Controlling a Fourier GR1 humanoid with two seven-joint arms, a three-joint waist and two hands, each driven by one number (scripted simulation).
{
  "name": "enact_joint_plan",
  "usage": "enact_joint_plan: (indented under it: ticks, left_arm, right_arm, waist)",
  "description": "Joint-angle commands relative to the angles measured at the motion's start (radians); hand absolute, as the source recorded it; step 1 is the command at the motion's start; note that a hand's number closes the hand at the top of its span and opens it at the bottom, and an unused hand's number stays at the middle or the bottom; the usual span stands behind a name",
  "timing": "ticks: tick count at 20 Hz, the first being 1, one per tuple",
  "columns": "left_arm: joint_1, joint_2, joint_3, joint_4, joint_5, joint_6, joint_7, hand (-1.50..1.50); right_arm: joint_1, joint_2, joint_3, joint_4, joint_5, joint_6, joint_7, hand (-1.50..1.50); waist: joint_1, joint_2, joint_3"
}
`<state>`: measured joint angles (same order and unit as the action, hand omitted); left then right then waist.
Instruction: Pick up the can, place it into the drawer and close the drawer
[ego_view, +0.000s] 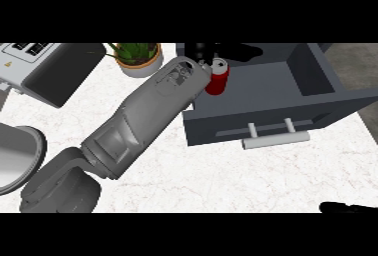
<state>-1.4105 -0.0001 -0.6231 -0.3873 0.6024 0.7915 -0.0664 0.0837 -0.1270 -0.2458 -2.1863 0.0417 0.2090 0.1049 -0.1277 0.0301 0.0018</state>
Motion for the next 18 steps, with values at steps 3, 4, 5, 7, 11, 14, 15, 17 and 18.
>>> enact_joint_plan:
  ticks: [3, 4, 5, 7, 11, 14, 15, 17, 18]
  left_arm:
    - [-0.017, 0.000, 0.007, -0.026, 0.055, 0.020, -0.012, -1.50]
    - [0.017, 0.000, 0.038, -0.006, 0.068, -0.016, -0.064, -1.50]
    - [-0.012, 0.000, 0.040, -0.008, 0.073, -0.016, -0.050, -1.50]
    - [-0.012, 0.000, 0.033, -0.034, 0.095, 0.022, -0.060, -1.50]
    - [-0.036, 0.000, 0.017, -0.056, 0.110, 0.055, -0.047, -1.50]
    - [-0.015, 0.000, 0.015, -0.051, 0.112, 0.048, -0.086, -1.50]
    - [-0.048, 0.000, 0.009, -0.044, 0.105, 0.061, -0.050, -1.50]
    - [-0.063, 0.000, 0.040, -0.038, 0.105, 0.017, -0.053, -1.50]
    - [-0.017, 0.000, 0.007, -0.077, 0.099, 0.056, -0.069, -1.50]
  right_arm:
    - [0.025, -0.031, 0.056, -0.034, 0.143, 0.017, -0.085, -1.50]
    - [-0.001, -0.033, 0.068, -0.044, 0.188, -0.008, -0.072, -1.50]
    - [-0.024, -0.065, 0.062, -0.058, 0.188, 0.009, -0.053, -1.50]
    - [-0.087, -0.071, 0.089, -0.031, 0.234, -0.009, -0.033, -1.50]
    - [-0.062, -0.097, 0.149, 0.013, 0.418, -0.027, -0.106, -1.50]
    - [-0.051, -0.110, 0.216, 0.033, 0.555, -0.051, -0.122, -1.50]
    - [-0.070, -0.138, 0.205, 0.026, 0.571, -0.037, -0.096, -1.50]
    - [-0.111, -0.136, 0.246, 0.113, 0.682, -0.088, -0.118, -1.50]
    - [-0.105, -0.139, 0.255, 0.160, 0.717, -0.105, -0.143, -1.50]
  waist:
    - [0.011, -0.004, 0.000]
    - [0.021, 0.002, -0.001]
    - [0.029, -0.003, -0.001]
    - [0.032, -0.001, -0.001]
    - [0.051, -0.009, 0.000]
    - [0.060, -0.010, -0.001]
    - [0.073, -0.016, -0.001]
    - [0.106, -0.018, -0.001]
    - [0.105, -0.020, -0.001]
